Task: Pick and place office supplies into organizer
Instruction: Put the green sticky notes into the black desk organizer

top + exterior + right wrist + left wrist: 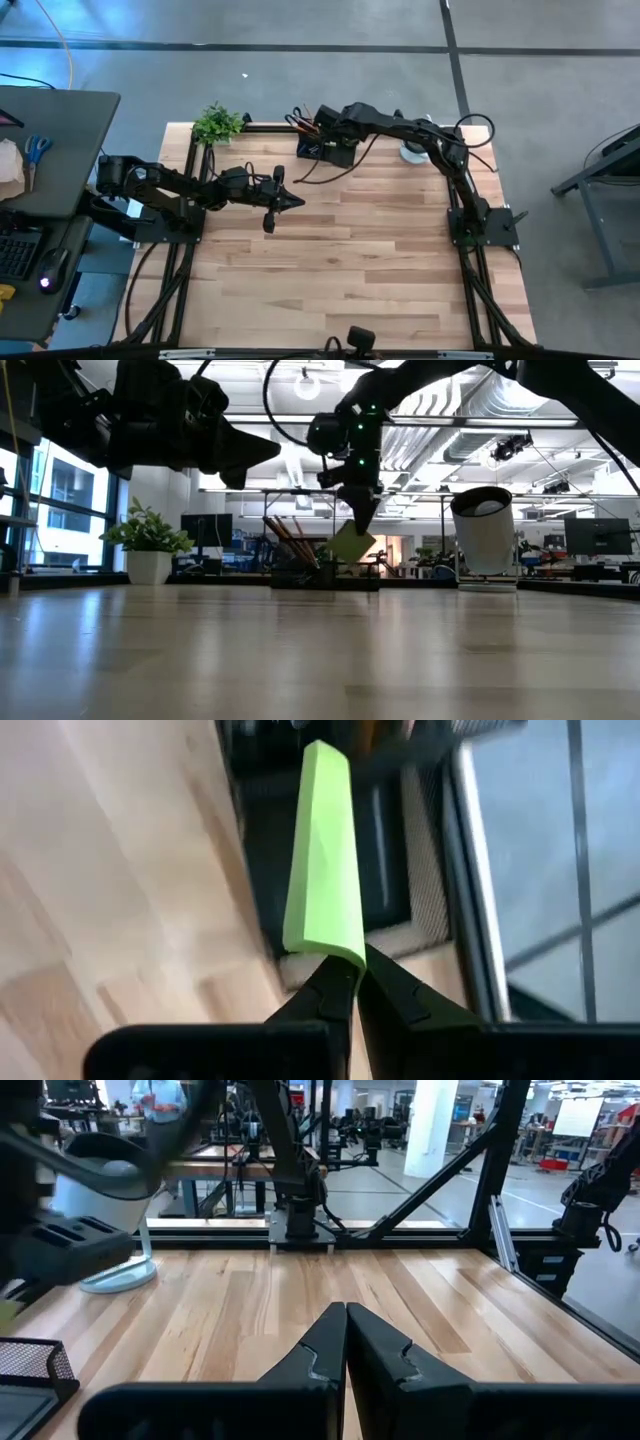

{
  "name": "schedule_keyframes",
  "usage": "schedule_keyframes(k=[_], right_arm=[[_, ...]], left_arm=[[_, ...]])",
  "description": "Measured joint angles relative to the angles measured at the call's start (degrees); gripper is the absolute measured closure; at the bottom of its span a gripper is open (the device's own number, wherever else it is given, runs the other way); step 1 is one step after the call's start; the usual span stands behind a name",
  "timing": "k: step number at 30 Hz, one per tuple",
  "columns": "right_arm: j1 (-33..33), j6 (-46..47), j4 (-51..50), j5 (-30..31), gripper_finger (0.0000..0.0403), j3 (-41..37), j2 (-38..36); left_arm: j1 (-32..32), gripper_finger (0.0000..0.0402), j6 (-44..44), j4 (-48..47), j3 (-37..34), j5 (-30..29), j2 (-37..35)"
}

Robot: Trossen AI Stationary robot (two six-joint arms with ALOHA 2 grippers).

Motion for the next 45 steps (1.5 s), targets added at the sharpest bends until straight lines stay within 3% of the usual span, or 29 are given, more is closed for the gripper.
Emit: schedule_keyframes(k=[7,25,45], right_arm=[[-0.3,4.8,-4.0,1.5,0.04,-0.5,3.1],[-2.7,2.6,-0.1,-1.2,0.04,-0.5,4.3],[-3.6,0.1,-2.2,1.4,0.04,3.1,10.9]], left_arm=[[0.0,0.0401,0.1,0.5,0.0,0.0,0.0],[0.0,0.0401,0.4,1.0,0.0,0.0,0.0],[0.0,0.0401,0.4,1.2,0.0,0.0,0.0]])
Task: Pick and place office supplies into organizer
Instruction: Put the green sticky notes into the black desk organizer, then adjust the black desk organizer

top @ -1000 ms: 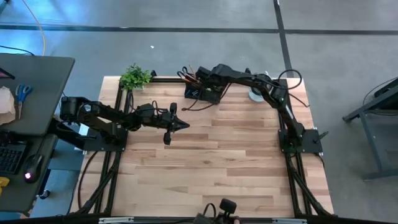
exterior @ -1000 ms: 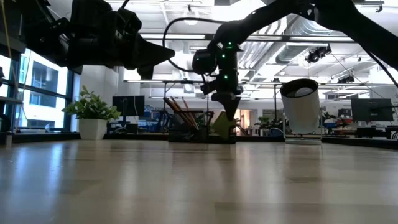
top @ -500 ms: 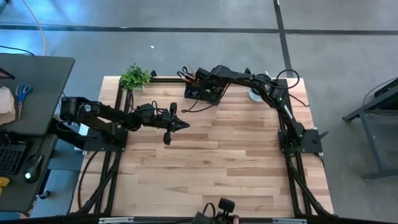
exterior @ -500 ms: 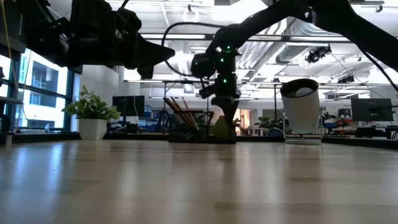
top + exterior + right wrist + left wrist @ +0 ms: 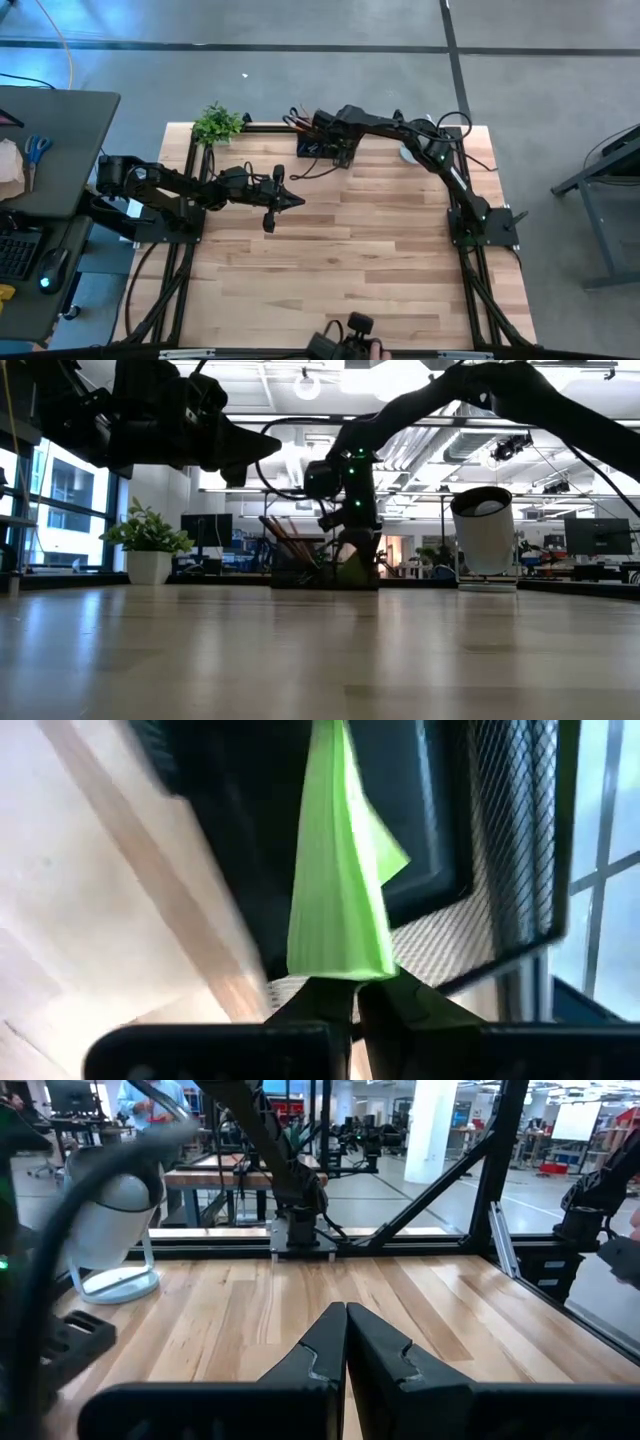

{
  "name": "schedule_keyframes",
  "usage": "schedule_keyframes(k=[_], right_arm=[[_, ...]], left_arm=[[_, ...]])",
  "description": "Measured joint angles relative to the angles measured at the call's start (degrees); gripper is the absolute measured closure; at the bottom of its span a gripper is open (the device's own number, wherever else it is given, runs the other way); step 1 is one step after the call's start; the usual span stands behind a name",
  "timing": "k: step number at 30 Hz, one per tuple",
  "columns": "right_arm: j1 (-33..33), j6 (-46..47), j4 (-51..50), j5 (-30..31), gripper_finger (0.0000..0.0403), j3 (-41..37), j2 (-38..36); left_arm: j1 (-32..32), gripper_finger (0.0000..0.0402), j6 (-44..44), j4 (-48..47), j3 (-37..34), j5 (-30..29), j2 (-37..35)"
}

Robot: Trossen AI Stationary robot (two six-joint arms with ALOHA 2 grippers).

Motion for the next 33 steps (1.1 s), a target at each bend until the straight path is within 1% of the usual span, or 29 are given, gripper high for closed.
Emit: schedule_keyframes(k=[5,15,19,21,23,25,28,29,31,33], right_arm=[[-0.1,-0.7,0.6,-3.6,0.0391,2.6,0.0],[1.2,-1.0,2.8,-4.4,0.0316,2.9,0.0],[1.3,-1.4,5.0,-8.7,0.0296,2.9,0.0],[1.3,-1.4,6.4,-9.8,0.0291,2.9,0.0],[1.3,-1.4,6.9,-9.1,0.029,2.9,0.0],[1.3,-1.4,7.0,-6.3,0.0293,2.9,0.0],[1.3,-2.4,6.1,-1.2,0.0311,2.9,0.0],[1.3,-2.4,6.0,-0.5,0.032,2.9,0.0],[1.2,-2.7,5.9,-0.5,0.0337,2.9,0.0],[1.1,-3.4,5.9,-2.4,0.0353,2.9,0.0]], left_arm=[[0.0,0.0401,0.2,0.0,0.0,0.0,0.0],[0.0,0.0401,0.2,-0.2,0.0,0.0,0.0],[0.0,0.0401,0.2,-0.2,0.0,0.0,0.0],[0.0,0.0401,0.2,-0.2,0.0,0.0,0.0],[0.0,0.0401,0.2,-0.2,0.0,0.0,0.0],[0.0,0.0401,0.2,-0.2,0.0,0.0,0.0],[0.0,0.0401,0.2,-0.2,0.0,0.0,0.0],[0.0,0.0401,0.2,-0.2,0.0,0.0,0.0],[0.0,0.0401,0.2,-0.3,0.0,0.0,0.0],[0.0,0.0401,0.2,-0.3,0.0,0.0,0.0]])
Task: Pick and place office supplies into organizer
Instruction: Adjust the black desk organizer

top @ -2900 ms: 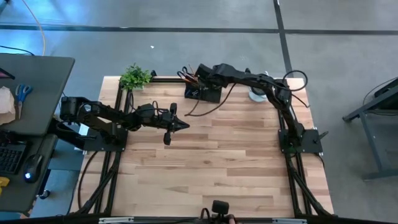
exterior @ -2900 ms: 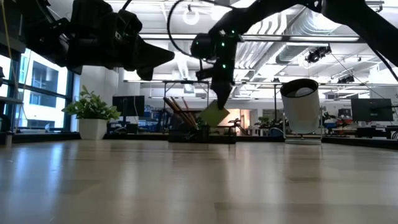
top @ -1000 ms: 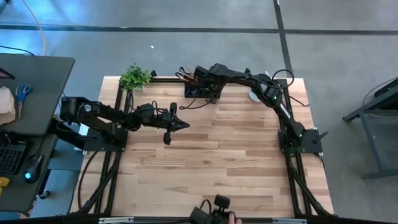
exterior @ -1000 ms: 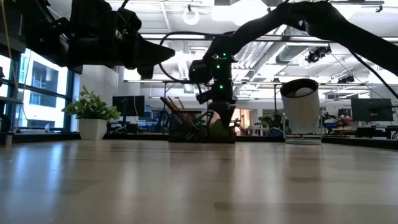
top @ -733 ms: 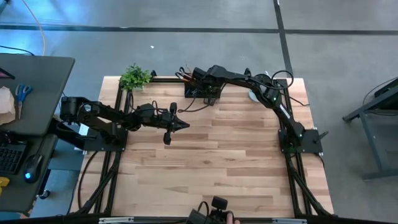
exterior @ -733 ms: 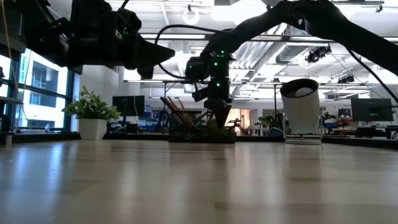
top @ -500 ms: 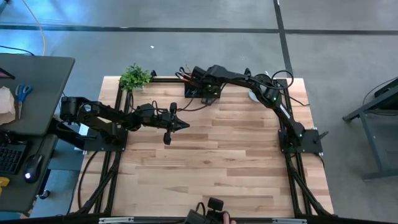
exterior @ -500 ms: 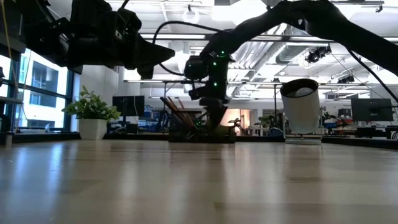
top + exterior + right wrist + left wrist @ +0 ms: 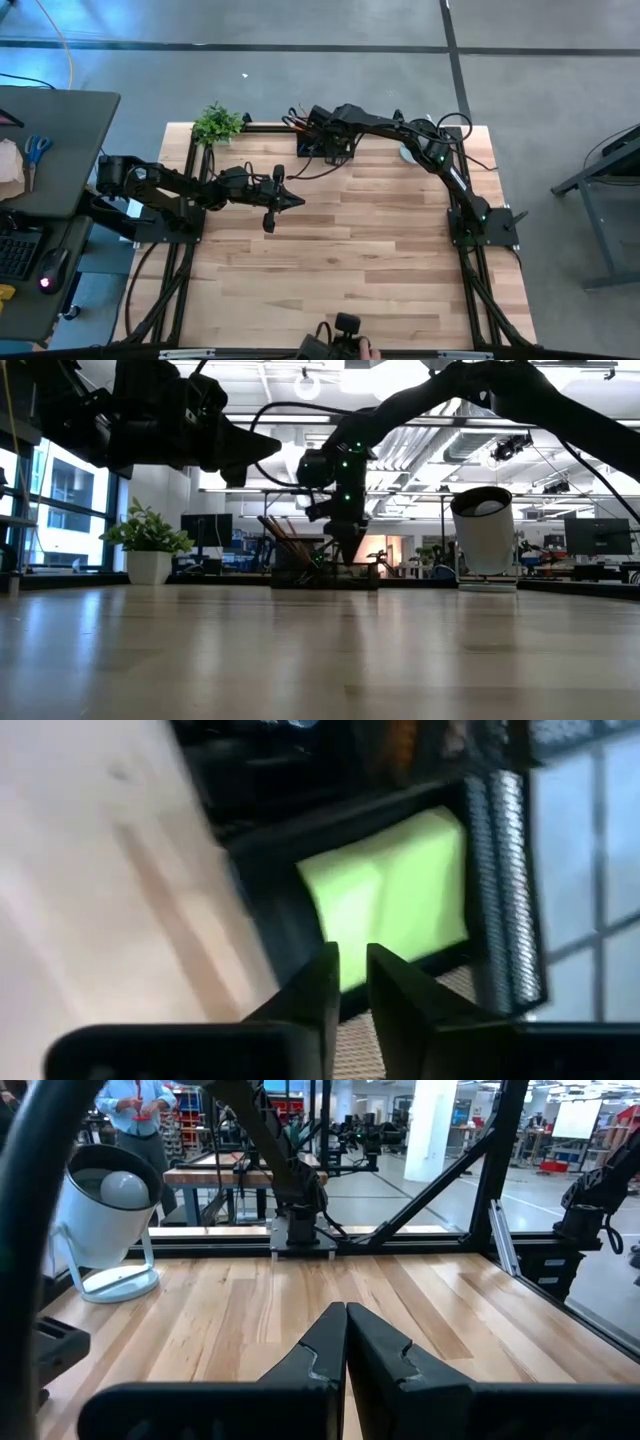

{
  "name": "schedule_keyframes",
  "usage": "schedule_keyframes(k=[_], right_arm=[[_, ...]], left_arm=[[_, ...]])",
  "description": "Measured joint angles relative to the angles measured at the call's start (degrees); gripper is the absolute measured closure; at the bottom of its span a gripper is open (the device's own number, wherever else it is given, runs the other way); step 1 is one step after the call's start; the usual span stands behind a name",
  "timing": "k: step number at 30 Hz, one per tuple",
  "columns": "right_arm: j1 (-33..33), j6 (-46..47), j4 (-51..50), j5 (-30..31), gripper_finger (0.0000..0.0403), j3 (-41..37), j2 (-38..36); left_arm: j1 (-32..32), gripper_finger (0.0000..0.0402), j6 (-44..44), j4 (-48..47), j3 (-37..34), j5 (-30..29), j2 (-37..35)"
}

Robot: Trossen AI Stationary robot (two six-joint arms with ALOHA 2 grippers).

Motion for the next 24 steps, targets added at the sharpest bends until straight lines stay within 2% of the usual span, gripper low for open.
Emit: schedule_keyframes(k=[4,14,20,24], right_arm=[[0.0,-0.5,1.2,-3.1,0.0374,0.0,0.0],[-0.2,-0.5,0.1,-0.5,0.0367,0.0,-0.1],[-1.9,1.4,-1.4,-11.6,0.0362,1.2,-1.3],[-2.2,1.6,-6.4,-12.4,0.0372,3.6,-1.6]], left_arm=[[0.0,0.0401,0.0,0.0,0.0,0.0,0.0],[0.0,0.0401,-0.1,-0.3,0.0,0.0,0.0],[0.0,0.0401,0.0,-1.8,0.0,0.0,0.0],[0.0,0.0401,0.4,-3.3,0.0,-0.3,0.0]])
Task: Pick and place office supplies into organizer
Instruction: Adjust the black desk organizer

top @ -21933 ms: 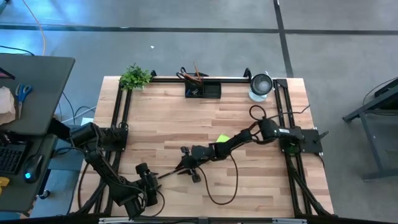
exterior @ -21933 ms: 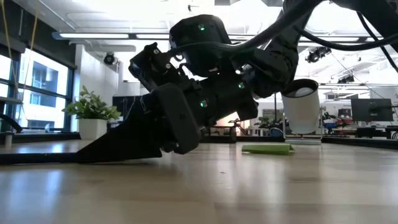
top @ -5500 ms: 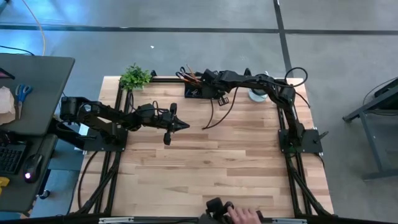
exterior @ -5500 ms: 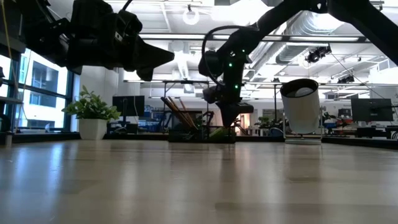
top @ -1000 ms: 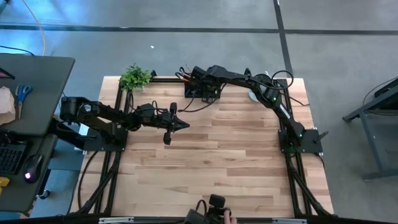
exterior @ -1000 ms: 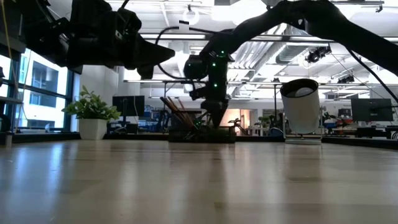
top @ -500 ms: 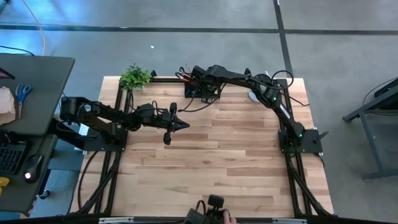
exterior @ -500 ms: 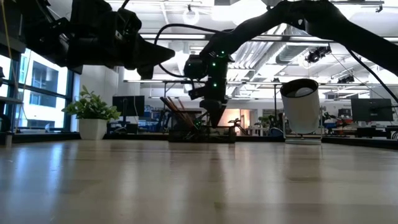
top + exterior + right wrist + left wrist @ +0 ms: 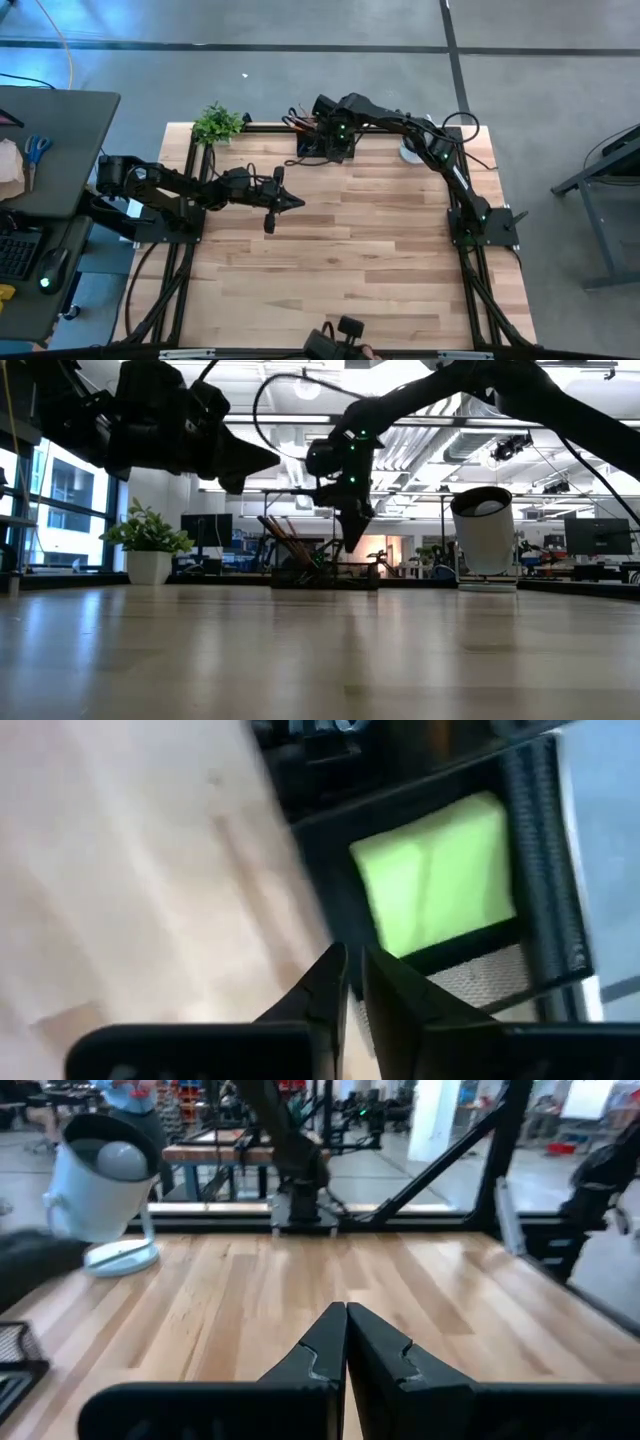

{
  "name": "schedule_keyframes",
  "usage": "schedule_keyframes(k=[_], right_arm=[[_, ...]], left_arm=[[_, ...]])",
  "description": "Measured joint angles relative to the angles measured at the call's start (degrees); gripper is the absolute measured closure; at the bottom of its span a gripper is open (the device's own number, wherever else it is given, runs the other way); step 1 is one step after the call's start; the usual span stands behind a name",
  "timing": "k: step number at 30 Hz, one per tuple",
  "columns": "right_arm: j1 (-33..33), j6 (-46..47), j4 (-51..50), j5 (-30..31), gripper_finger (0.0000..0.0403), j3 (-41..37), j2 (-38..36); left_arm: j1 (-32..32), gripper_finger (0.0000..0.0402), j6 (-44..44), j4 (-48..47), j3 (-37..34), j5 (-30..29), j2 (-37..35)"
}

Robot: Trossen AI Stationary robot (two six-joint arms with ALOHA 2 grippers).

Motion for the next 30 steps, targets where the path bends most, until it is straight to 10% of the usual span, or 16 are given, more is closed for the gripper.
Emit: schedule_keyframes(k=[7,30], right_arm=[[3.1,-5.2,8.7,-10.0,0.0391,-1.4,-0.1],[2.7,-13.1,18.5,-4.5,0.0402,-7.8,2.1]], left_arm=[[0.0,0.0401,0.8,-3.7,0.0,-5.8,-0.2],[0.0,0.0401,2.7,-14.6,0.0,-10.0,-10.6]])
